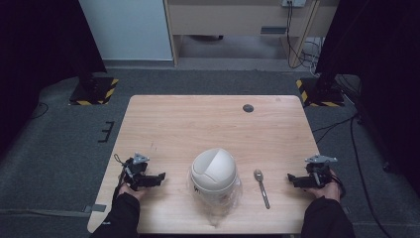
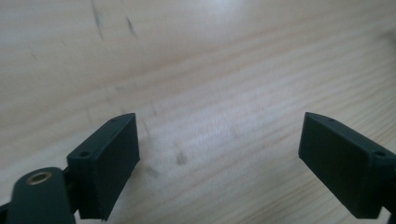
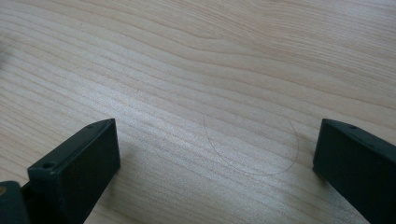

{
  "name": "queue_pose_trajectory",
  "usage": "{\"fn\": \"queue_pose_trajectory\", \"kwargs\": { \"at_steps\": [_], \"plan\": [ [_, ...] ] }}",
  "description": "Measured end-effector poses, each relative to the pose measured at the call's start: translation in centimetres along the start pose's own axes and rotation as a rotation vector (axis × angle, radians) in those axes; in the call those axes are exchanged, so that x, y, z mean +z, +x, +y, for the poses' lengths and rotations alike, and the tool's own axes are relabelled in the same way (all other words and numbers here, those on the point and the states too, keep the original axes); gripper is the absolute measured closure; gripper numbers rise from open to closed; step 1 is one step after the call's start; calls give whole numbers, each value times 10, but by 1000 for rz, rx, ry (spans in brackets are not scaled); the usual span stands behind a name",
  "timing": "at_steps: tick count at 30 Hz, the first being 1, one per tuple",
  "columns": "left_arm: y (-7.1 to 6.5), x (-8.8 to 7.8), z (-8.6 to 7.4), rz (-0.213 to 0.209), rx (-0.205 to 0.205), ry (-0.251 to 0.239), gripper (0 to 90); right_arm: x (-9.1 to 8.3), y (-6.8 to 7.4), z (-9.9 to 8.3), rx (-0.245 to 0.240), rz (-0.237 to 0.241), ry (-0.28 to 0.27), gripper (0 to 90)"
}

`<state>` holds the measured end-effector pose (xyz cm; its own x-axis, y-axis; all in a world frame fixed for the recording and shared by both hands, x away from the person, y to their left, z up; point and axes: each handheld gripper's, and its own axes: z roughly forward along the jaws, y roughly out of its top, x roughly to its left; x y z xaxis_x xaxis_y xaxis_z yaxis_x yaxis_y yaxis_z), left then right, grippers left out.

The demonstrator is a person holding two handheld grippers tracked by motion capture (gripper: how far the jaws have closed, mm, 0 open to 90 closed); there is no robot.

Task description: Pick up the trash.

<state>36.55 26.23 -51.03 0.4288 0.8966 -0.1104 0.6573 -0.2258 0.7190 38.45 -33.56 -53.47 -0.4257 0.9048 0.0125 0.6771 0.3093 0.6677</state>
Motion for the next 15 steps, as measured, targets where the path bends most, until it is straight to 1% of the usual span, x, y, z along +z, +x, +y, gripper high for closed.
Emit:
{"fn": "queue_pose_trajectory", "kwargs": {
  "at_steps": [1, 4, 5, 6, 7, 8, 9, 10, 13, 15],
  "plan": [
    [0, 0, 0, 0, 0, 0, 131, 0, 0, 0, 0, 0, 0, 8],
    [0, -16, 7, -20, -1, -105, 131, 1, 0, 0, 9, -6, -2, 7],
    [0, -21, 9, -23, 2, -133, 131, 1, 0, 1, 7, -8, -4, 7],
    [1, -32, 12, -33, 9, -182, 131, 1, 0, 1, 11, -11, 2, 7],
    [1, -32, 12, -33, 9, -182, 131, 1, 0, 1, 11, -11, 2, 7],
    [1, -37, 13, -39, 12, -205, 130, 1, 1, 1, 14, -11, 5, 7],
    [1, -45, 16, -49, 27, -246, 130, 1, 1, 1, 15, -13, 6, 7],
    [0, -51, 19, -61, 36, -272, 129, 1, 1, 1, 16, -13, 7, 7],
    [-4, -64, 24, -102, 59, -329, 127, 1, 1, 1, 18, -15, 9, 7],
    [-9, -72, 28, -119, 85, -357, 127, 1, 1, 1, 18, -16, 6, 7]
  ]
}}
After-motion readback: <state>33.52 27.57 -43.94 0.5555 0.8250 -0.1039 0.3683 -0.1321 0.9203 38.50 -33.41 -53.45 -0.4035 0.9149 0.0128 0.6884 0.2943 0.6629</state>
